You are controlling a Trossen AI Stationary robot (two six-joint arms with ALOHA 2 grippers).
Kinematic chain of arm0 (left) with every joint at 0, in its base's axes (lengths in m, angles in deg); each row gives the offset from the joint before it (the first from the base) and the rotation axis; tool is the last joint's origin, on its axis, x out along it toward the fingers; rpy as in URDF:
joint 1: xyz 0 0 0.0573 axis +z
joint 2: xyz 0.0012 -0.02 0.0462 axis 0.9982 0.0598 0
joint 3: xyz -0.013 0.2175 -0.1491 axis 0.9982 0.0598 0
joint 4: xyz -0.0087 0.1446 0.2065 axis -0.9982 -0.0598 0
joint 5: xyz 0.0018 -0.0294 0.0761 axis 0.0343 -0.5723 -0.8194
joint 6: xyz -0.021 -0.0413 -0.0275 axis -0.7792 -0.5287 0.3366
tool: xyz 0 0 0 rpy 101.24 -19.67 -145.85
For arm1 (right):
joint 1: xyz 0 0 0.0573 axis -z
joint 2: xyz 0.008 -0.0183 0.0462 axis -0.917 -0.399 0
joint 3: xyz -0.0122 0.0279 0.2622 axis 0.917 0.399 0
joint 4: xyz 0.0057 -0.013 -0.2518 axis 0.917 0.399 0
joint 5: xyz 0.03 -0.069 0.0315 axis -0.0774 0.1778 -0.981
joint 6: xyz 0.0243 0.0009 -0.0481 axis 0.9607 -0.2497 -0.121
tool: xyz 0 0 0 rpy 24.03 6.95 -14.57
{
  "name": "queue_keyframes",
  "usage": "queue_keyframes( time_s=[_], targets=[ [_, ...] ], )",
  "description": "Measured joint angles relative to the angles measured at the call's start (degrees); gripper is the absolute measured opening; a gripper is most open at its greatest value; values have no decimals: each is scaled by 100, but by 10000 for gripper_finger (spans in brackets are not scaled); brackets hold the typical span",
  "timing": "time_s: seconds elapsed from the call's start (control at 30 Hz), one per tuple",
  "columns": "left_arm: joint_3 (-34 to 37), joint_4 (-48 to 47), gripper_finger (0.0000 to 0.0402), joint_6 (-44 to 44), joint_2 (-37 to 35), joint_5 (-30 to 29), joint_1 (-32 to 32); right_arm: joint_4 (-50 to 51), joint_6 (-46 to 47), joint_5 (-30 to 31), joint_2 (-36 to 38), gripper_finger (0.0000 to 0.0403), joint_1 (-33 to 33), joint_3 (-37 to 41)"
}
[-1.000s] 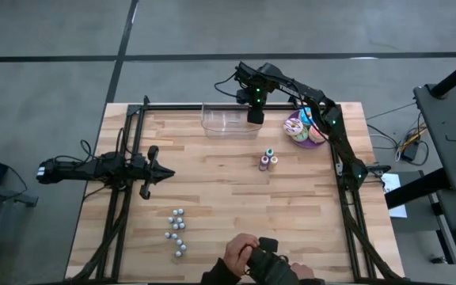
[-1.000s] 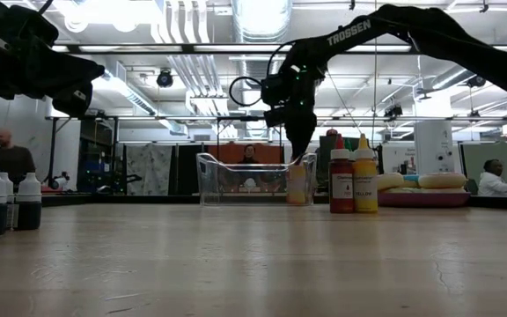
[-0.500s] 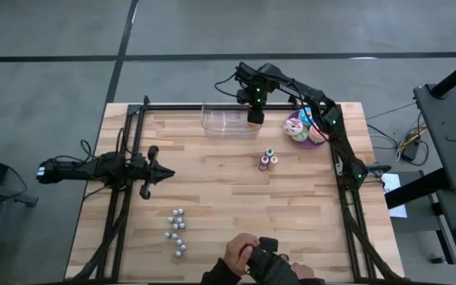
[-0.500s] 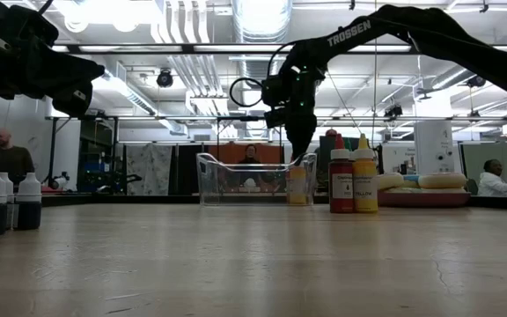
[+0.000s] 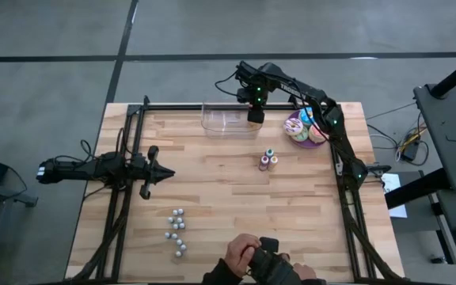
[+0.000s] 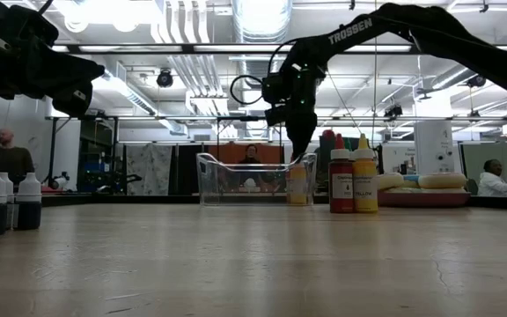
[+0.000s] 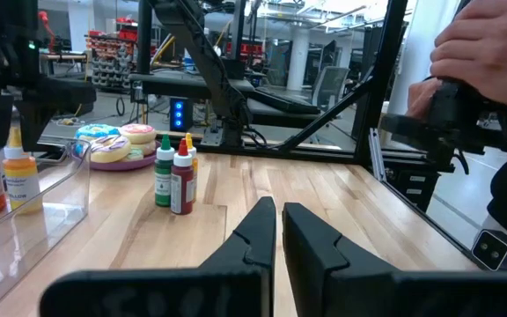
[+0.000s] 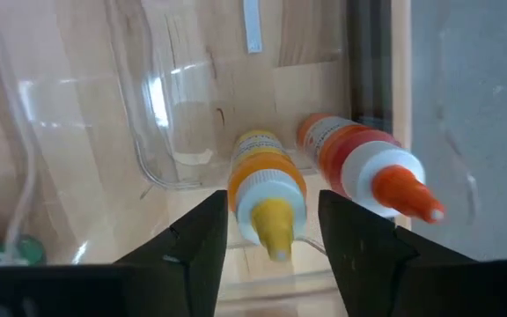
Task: Pick & Place food coloring
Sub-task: Put the large yellow food coloring bottle into the transparent bin
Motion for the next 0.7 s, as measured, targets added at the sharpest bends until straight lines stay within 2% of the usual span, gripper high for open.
queue_keyframes(
  time_s=[0.37,0.7],
  targets=[
    [0,-2,0,0,0,0,0,160,372,-2,586,173,-46,0],
    [0,0,0,0,0,0,-2,558,192,-134,1237,166,-317,16]
  ],
)
